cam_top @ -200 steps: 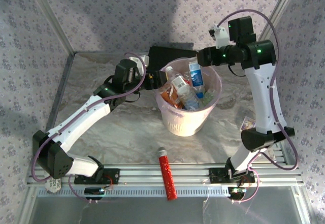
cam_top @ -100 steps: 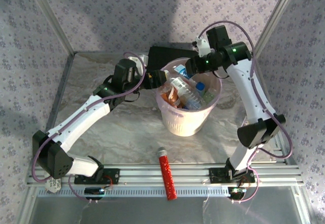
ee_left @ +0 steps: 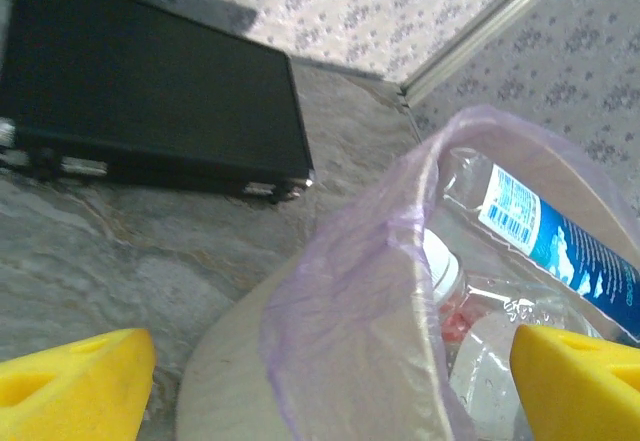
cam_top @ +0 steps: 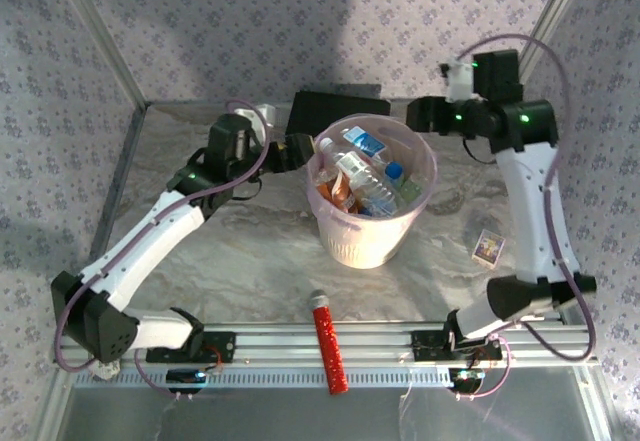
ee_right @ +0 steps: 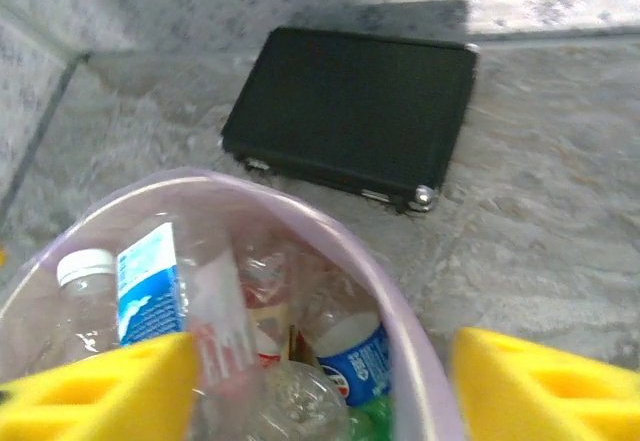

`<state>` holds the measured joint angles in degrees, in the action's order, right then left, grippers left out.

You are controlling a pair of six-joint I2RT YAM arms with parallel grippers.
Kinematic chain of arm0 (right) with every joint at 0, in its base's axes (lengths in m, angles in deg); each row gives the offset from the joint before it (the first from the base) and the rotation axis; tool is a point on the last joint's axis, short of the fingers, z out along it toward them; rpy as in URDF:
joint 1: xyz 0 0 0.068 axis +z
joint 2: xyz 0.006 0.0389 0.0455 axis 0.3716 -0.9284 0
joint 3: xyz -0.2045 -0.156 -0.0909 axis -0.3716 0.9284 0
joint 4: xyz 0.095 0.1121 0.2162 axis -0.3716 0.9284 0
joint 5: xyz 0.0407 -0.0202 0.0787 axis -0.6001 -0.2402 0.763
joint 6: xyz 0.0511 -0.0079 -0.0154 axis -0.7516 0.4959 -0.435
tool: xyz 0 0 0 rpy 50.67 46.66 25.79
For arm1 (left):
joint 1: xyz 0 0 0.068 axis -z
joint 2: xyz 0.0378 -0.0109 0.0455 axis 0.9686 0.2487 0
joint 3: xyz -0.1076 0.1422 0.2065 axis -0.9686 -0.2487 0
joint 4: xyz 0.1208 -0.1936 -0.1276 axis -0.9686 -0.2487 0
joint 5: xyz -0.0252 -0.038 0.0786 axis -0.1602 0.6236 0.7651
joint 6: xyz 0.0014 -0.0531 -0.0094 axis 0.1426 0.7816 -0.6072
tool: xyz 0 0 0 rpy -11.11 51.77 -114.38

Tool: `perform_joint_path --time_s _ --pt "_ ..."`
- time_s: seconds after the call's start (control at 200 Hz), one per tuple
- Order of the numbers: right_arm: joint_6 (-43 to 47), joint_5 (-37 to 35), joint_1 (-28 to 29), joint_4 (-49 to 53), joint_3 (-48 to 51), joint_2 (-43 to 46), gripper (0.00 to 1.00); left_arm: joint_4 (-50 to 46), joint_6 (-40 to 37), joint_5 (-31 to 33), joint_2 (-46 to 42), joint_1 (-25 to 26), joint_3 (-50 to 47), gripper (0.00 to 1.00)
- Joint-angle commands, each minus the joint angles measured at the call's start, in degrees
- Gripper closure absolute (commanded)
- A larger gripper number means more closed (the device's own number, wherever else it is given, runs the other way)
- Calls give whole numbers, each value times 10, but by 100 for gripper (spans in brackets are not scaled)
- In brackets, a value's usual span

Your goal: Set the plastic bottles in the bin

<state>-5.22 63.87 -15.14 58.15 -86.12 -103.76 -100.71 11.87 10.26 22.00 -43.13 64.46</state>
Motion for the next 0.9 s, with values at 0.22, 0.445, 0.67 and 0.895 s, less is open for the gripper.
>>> perform_joint_path --time_s 0.22,0.445,0.67,0.895 --pt "-79 -10 -152 -41 198 130 11 -127 -66 90 -124 -95 -63 4" --pt "-51 -185 -137 -124 361 192 1 -143 -148 276 -189 -140 -168 0" --pt "-50 -269 -129 -281 569 227 1 -32 -171 419 -192 -180 -300 0" --pt "-59 -295 -104 -475 693 201 1 129 -172 407 -136 -251 -393 0"
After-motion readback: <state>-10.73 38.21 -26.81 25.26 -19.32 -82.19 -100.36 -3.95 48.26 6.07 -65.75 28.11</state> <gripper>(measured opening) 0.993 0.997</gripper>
